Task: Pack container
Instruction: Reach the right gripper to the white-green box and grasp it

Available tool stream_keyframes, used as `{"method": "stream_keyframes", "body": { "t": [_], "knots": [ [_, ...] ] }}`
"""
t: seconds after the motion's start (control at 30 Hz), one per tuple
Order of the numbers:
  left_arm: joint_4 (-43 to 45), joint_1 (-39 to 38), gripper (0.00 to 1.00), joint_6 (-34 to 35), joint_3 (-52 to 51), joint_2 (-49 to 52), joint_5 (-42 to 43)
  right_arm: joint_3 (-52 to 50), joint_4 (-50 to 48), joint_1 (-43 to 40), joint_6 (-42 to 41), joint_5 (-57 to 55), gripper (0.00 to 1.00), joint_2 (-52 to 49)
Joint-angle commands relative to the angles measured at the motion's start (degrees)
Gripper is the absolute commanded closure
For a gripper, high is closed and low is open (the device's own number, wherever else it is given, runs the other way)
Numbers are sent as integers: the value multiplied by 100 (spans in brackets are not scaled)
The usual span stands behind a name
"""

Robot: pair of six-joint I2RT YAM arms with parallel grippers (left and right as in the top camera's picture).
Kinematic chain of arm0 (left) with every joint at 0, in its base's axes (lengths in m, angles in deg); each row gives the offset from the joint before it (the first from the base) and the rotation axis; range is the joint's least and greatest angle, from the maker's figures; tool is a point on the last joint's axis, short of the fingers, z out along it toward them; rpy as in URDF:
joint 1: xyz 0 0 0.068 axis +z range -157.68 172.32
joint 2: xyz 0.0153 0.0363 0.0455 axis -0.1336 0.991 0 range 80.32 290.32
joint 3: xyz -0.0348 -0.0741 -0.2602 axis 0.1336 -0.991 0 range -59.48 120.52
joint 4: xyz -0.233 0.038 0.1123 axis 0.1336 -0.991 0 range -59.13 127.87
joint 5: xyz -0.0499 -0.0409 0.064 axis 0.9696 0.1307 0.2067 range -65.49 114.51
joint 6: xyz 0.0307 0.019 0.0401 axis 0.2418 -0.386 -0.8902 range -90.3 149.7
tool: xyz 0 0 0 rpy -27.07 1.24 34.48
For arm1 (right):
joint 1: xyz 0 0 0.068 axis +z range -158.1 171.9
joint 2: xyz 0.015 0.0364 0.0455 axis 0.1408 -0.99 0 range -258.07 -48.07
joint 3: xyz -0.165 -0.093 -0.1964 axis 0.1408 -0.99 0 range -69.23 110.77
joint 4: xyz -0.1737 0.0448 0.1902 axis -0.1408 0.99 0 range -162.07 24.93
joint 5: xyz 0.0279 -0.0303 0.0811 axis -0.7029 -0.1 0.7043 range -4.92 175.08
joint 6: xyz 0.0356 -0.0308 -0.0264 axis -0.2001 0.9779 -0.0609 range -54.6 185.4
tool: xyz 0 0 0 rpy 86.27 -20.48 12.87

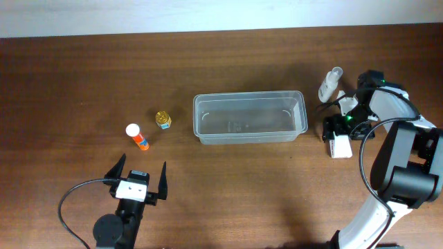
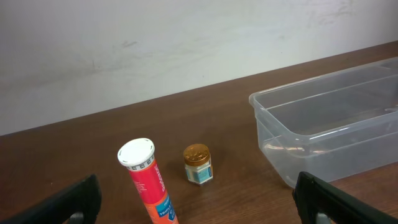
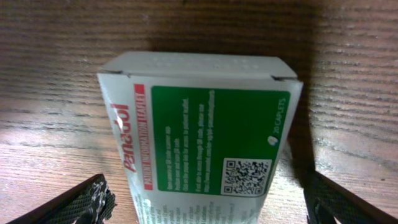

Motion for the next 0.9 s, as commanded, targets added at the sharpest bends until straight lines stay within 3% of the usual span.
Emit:
{"method": "stream_keyframes", "body": {
  "t": [0.0,0.17,0.57,0.87],
  "knots": [
    [-11,20,1,-52,-31,-17,-44,24,-46,-26,76,74,8,-199],
    [-11,20,1,-52,-31,-17,-44,17,-46,-26,79,74,13,-264],
    [-11,20,1,-50,-31,-17,-44,17,-17,-26,72,81,49,-264],
    [-11,20,1,-52,-31,-17,-44,20,197,-26,50,192,50,-264]
  ]
}}
